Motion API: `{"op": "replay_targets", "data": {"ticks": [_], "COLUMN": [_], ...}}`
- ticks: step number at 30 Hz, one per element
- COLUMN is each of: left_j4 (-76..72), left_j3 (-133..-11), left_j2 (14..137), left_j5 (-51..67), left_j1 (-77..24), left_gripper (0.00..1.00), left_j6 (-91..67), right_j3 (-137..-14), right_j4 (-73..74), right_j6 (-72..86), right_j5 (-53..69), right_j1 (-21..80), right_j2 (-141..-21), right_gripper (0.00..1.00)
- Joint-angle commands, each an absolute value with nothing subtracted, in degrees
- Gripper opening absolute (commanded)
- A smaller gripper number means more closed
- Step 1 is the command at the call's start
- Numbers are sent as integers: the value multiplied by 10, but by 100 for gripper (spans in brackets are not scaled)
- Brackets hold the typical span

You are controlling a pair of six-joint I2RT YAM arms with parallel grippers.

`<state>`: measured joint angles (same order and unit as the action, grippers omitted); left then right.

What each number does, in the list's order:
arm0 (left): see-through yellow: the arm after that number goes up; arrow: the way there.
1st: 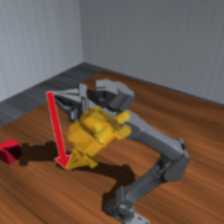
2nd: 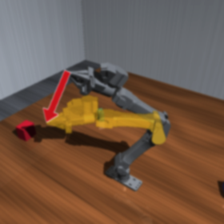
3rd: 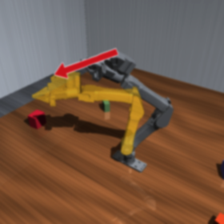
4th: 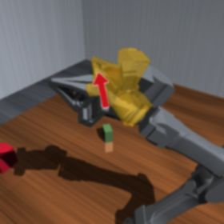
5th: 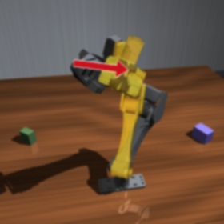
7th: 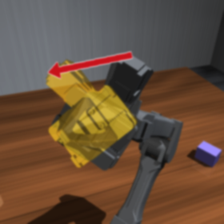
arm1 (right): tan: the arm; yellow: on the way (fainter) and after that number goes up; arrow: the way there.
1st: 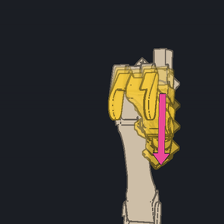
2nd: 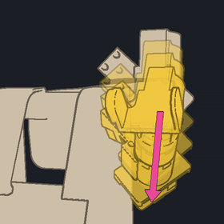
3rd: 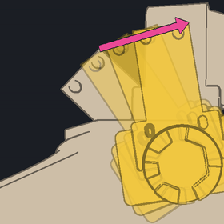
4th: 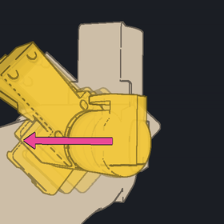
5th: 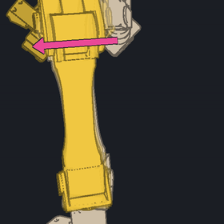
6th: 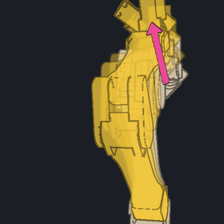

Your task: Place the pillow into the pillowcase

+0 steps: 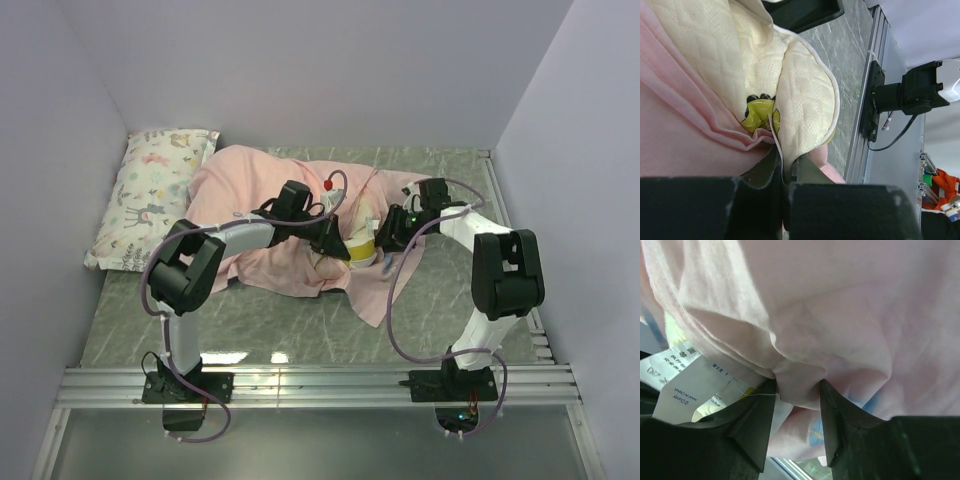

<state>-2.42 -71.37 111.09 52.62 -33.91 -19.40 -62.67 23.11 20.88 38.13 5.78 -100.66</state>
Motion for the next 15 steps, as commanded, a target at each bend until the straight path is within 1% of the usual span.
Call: {"op": "replay_targets", "data": {"ticks": [1, 3, 4, 5, 7, 10, 11, 12, 13, 15], "left_j4": [-69, -74, -72, -77, -77, -88, -90, -91, -98, -105], "left_j3": [-717, -723, -727, -728, -729, -728, -728, -725, -722, -718], "left_j2": [1104, 1107, 1107, 1108, 1110, 1115, 1117, 1117, 1115, 1114], "left_j5": [559, 559, 558, 559, 560, 563, 563, 563, 563, 563], "left_j1": [-337, -331, -330, -328, -328, -327, -327, -327, -327, -325], "left_gripper": [0, 0, 0, 0, 0, 0, 0, 0, 0, 0], "left_j6": [-228, -237, -238, -238, -241, -249, -250, -253, -257, -266], "right_j3": [-641, -640, -636, -632, -621, -620, -621, -627, -632, -642], "right_j4": [238, 268, 273, 277, 286, 278, 273, 264, 264, 272], "right_j6": [192, 164, 160, 155, 148, 148, 153, 153, 152, 144], "right_j5": [361, 353, 345, 342, 348, 352, 358, 367, 374, 388], "right_j1": [71, 71, 71, 71, 75, 85, 87, 89, 97, 104], "right_j2": [-1027, -1028, -1025, -1017, -1014, -1021, -1029, -1034, -1039, -1049], "right_gripper": [46, 50, 59, 63, 68, 67, 66, 61, 59, 58]}}
